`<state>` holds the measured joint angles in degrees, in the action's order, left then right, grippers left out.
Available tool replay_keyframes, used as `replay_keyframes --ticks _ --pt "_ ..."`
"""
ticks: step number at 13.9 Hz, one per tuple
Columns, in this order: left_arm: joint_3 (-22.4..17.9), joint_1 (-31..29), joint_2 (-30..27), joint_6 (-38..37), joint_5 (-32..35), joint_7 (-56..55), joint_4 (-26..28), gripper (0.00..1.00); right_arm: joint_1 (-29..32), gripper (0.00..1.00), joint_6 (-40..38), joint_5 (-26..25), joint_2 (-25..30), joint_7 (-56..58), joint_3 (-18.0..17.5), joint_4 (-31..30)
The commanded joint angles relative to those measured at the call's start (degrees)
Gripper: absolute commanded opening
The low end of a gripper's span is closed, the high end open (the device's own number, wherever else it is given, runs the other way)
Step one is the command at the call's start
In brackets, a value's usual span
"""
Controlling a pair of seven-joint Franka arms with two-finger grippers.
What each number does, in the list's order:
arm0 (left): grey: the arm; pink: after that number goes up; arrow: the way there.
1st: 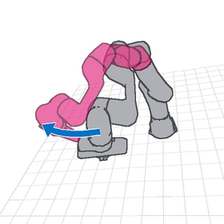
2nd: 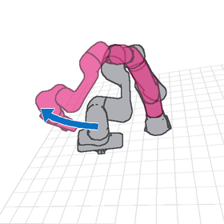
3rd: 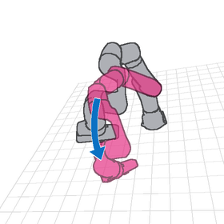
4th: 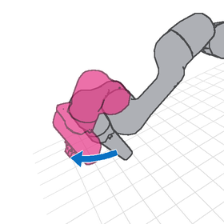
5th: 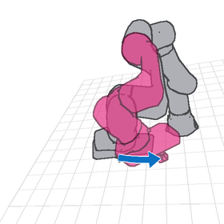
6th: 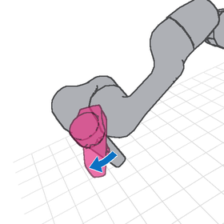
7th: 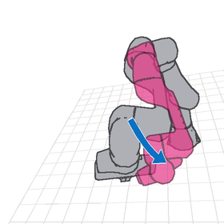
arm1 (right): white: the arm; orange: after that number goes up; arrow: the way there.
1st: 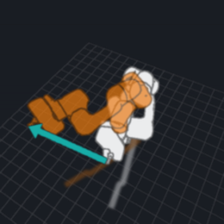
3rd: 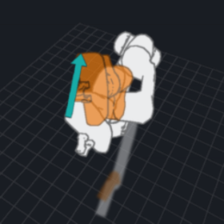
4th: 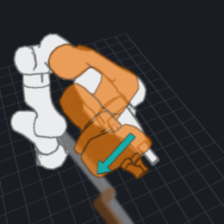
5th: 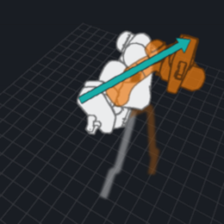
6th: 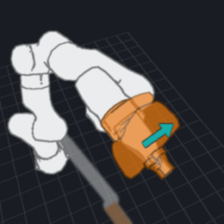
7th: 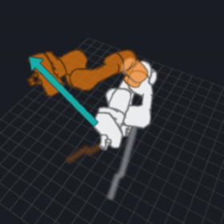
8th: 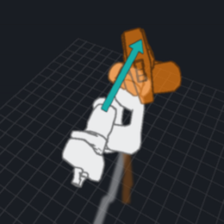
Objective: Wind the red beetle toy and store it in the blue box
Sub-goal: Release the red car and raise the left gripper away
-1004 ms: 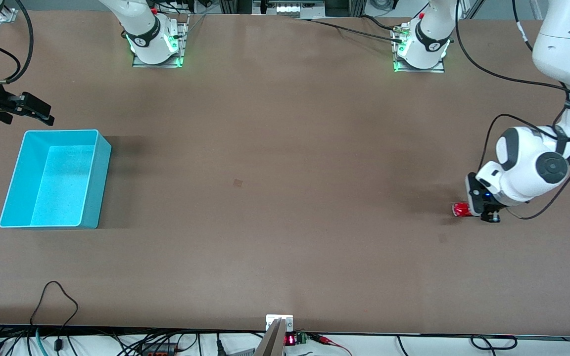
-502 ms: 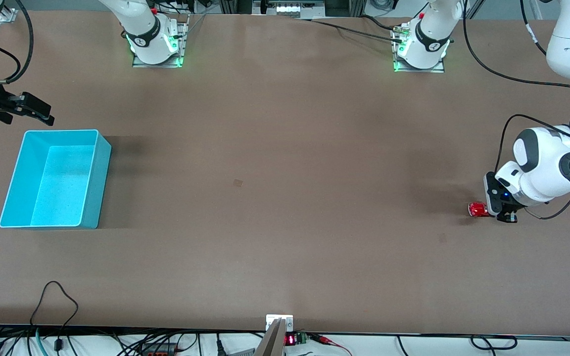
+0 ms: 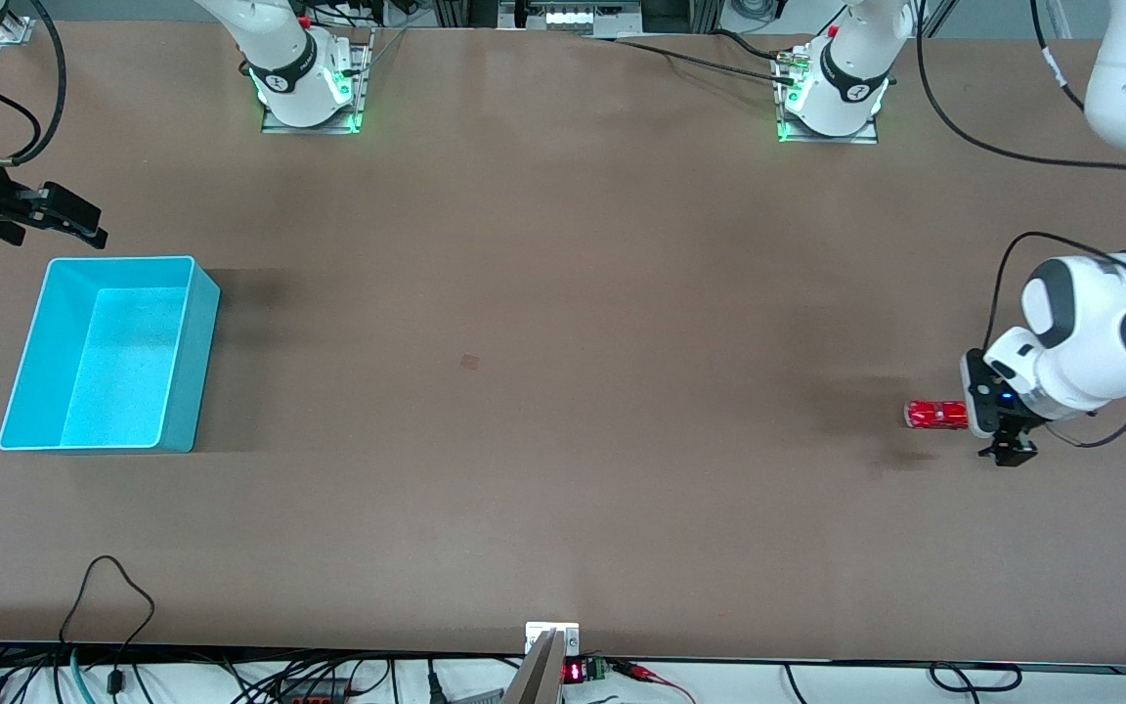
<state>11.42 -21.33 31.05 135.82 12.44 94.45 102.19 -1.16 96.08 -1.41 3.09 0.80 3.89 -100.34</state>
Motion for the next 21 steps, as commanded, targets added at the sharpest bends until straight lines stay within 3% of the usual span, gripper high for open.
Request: replay_keyframes --ticks 1,5,10,15,18,21 --pt "0.97 -0.73 -4.68 -12.64 -0.66 -5.29 -3.99 1.0 -0.07 1.0 -0.37 0.71 0.51 -0.72 0.06 0.15" --pt "1.06 -0.64 -10.29 -27.07 -2.59 -20.75 -7.96 1.0 -0.07 1.0 -0.28 0.71 0.51 -0.72 0.06 0.15" --pt "1.85 -0.64 -17.95 -35.62 -2.69 -41.16 -8.75 1.0 -0.07 1.0 -0.19 0.71 0.51 -0.72 0.06 0.15" --pt "2.38 -0.29 -17.87 -38.79 -2.77 -45.82 -15.43 1.0 -0.07 1.0 -0.28 0.71 0.42 -0.72 0.06 0.15" --pt "5.88 -0.11 -17.96 -43.6 -3.21 -60.29 -17.53 1.0 0.01 1.0 -0.2 0.71 0.42 -0.72 0.06 0.15" --pt "6.6 -0.03 -17.96 -45.47 -3.56 -76.03 -19.04 1.0 0.01 1.0 -0.19 0.71 0.25 -0.72 0.06 0.15"
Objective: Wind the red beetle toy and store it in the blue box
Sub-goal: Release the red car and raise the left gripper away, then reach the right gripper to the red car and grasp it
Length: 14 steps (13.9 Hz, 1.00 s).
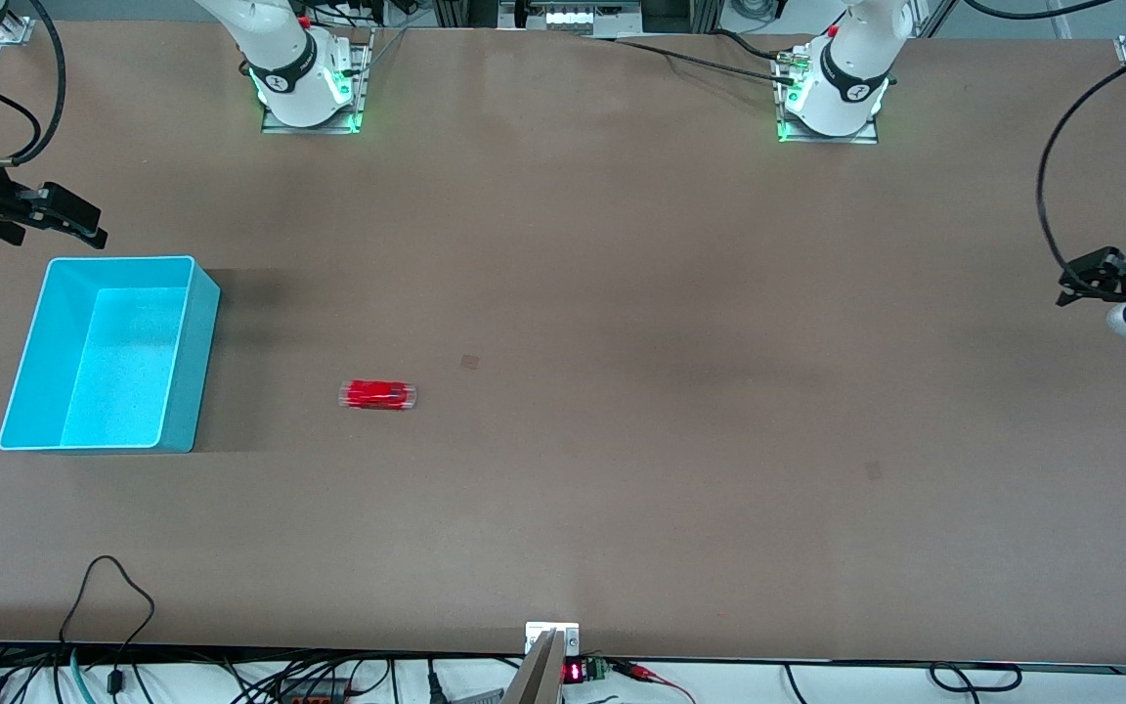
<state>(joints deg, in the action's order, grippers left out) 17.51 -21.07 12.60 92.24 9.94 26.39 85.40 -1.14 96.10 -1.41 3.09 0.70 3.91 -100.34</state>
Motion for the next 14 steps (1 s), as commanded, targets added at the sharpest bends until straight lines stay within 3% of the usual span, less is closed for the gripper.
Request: replay_keyframes --ticks 1,6,12,13,14 --pt "1.12 -0.02 0.84 -1.8 -1.76 -11.32 -3.3 1.0 -0.09 1.0 -0.3 0.71 0.08 -0.62 0.05 0.15" --pt "1.39 0.16 1.46 -1.89 -5.63 -15.83 -5.77 1.0 -0.26 1.0 -0.04 0.71 -0.71 -0.62 -0.04 0.15" --pt "0.34 1.46 -1.78 -3.3 -5.72 -18.3 -4.55 1.0 -0.44 1.0 -0.12 0.62 -1.5 0.35 -0.04 0.15" --pt "-1.93 4.17 -4.06 -2.25 -5.81 -19.17 -1.5 1.0 -1.31 1.0 -0.21 0.44 -2.03 0.35 -0.13 0.24" --pt "-6.83 9.07 -7.82 0.54 -6.6 -21.27 3.32 1.0 -2.28 1.0 0.14 0.7 -3.08 0.18 -0.13 0.15"
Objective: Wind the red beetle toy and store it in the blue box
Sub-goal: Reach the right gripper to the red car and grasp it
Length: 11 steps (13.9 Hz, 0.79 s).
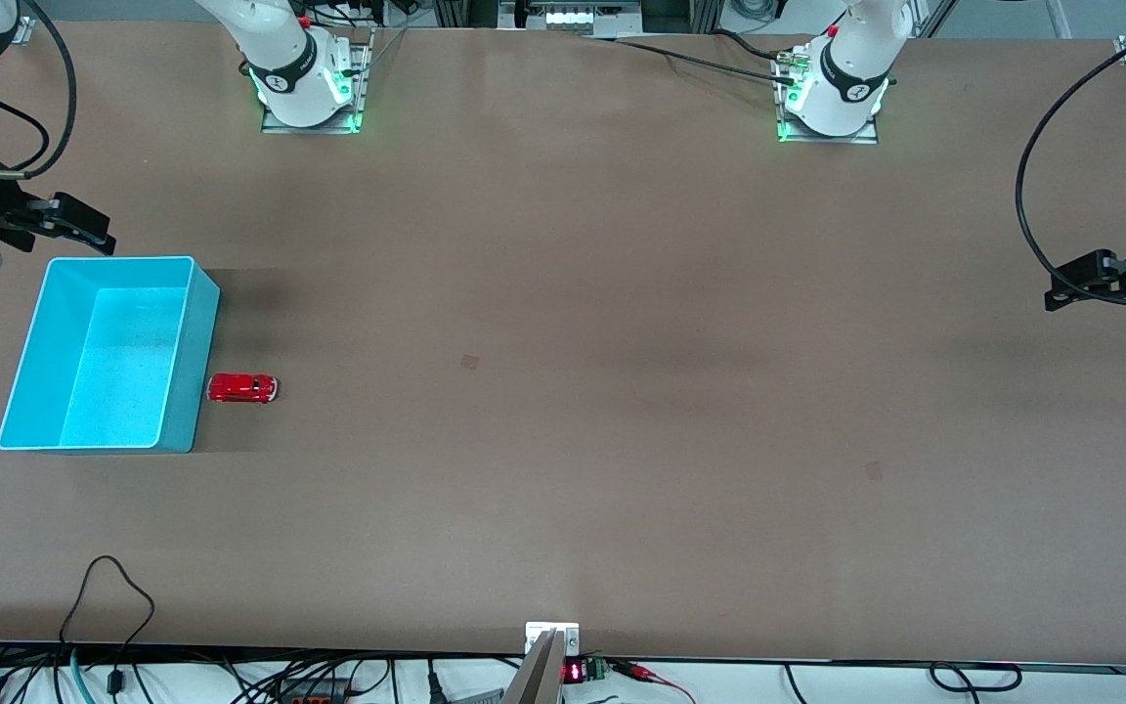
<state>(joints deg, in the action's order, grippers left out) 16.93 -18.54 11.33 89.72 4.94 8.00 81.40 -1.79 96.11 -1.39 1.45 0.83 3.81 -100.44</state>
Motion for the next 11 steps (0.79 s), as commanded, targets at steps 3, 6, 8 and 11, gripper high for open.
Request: replay_keyframes --ticks 3,6,8,11 --pt "-17.43 18.14 -14.92 8.27 -4.33 -5.36 18.6 1.0 -3.74 1.0 2.58 1.9 -5.12 0.13 0.06 1.55" --pt "-19.75 22.04 -15.64 5.66 -4.42 -5.01 18.36 1.0 -4.44 1.0 3.91 3.67 -10.48 0.31 -0.03 5.67" --pt "-19.66 21.61 -15.03 3.71 -4.42 -4.48 17.49 1.0 -5.24 1.0 3.91 5.59 -14.53 3.19 -0.12 9.02" --pt "-19.31 21.87 -14.15 3.71 -4.33 -5.01 16.52 1.0 -5.41 1.0 7.05 7.63 -18.4 16.61 -0.12 8.95"
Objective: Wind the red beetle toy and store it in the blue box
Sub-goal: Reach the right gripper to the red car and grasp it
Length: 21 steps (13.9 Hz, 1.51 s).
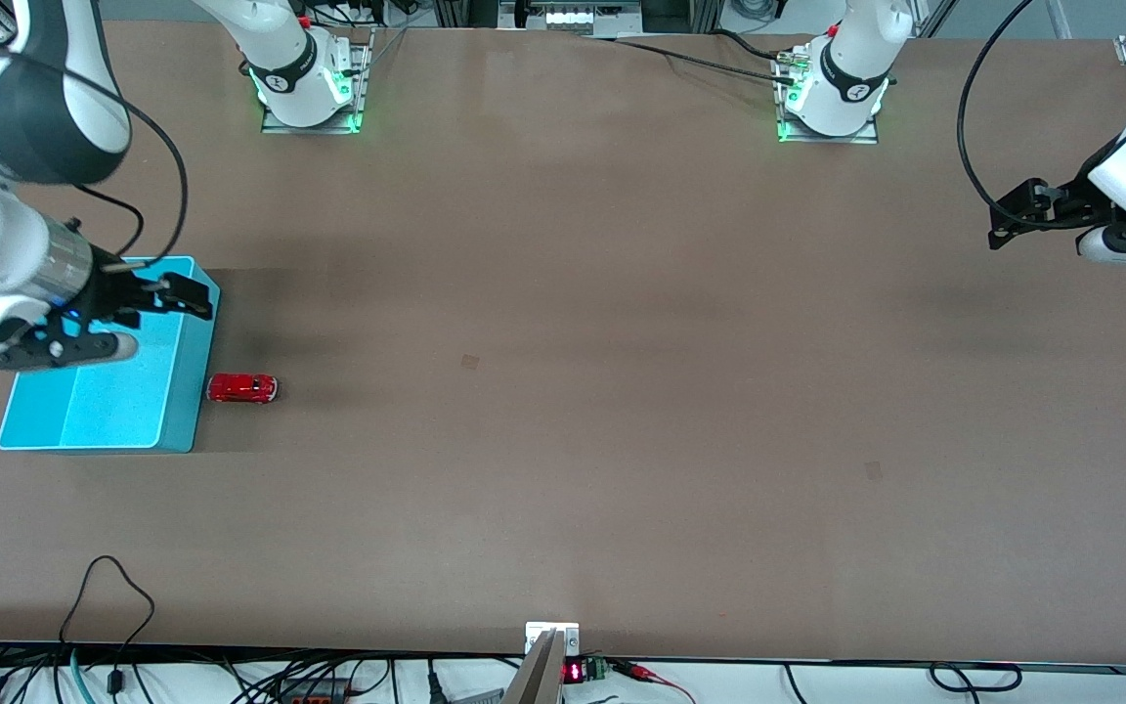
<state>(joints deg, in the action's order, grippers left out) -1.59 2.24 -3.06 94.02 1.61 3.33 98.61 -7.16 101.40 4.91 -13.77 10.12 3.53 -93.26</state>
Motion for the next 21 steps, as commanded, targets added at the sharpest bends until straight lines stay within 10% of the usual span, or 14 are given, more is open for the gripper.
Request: replay_keyframes --ticks 1,13,21 --pt "-0.78 1.19 0.59 -0.59 -0.91 -0.17 -1.4 1.0 0.31 1.0 4.57 1.33 -4.49 12.94 0.16 0.55" --pt "-0.7 1.28 1.21 -0.68 -0.56 0.01 -1.93 1.0 3.12 1.0 28.85 0.36 -11.09 65.07 0.16 -16.07" --pt "-0.69 1.37 1.21 -0.68 -0.56 0.01 -1.93 1.0 4.96 1.0 35.79 0.27 -13.99 79.08 0.24 -19.94"
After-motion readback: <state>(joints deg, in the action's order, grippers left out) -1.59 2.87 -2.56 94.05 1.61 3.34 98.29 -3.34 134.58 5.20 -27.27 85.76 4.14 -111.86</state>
